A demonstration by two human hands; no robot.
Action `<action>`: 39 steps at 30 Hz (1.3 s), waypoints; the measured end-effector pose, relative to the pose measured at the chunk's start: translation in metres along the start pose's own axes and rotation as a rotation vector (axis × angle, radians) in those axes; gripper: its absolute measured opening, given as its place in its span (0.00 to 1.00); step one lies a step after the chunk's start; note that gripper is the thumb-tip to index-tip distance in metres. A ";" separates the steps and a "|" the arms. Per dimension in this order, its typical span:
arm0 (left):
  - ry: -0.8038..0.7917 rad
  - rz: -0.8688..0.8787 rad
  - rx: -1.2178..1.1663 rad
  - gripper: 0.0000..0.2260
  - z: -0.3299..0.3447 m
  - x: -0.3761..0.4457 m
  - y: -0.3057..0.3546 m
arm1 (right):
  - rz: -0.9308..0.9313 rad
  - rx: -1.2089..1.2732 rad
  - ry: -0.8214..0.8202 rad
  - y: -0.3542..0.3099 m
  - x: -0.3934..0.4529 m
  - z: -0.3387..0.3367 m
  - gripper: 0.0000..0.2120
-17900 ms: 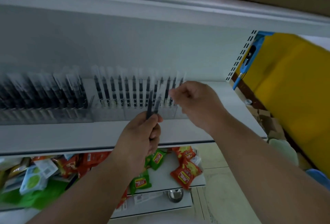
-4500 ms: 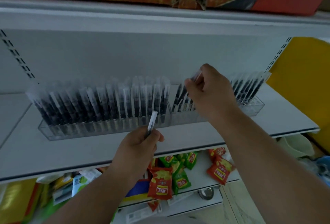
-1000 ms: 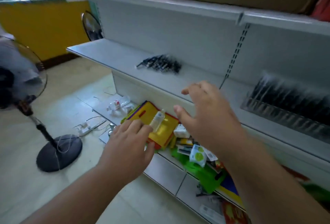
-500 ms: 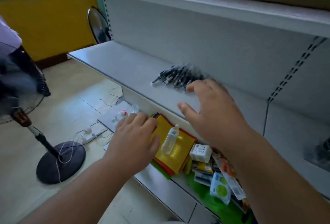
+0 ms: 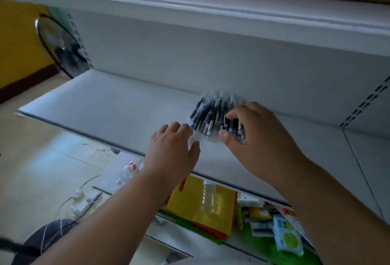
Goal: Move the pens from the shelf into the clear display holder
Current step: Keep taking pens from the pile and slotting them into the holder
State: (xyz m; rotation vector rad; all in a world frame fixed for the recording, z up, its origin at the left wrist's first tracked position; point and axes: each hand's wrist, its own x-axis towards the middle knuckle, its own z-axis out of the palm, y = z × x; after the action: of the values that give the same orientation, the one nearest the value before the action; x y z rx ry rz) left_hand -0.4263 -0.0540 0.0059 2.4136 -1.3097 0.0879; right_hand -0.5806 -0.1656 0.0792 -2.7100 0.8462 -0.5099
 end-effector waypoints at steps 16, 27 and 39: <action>-0.295 0.228 0.027 0.11 0.013 0.107 -0.053 | 0.354 -0.007 0.185 -0.028 0.024 0.028 0.20; -0.200 0.101 -0.085 0.09 0.023 0.145 -0.059 | 0.359 -0.014 0.202 -0.029 0.034 0.028 0.19; -0.370 0.161 0.132 0.14 0.022 0.163 -0.047 | 0.385 0.002 0.231 -0.022 0.032 0.030 0.19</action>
State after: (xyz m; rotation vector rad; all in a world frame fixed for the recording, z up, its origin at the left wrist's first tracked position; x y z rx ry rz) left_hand -0.2987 -0.1683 0.0100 2.5125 -1.7083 -0.2484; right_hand -0.5329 -0.1621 0.0675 -2.4250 1.3860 -0.7381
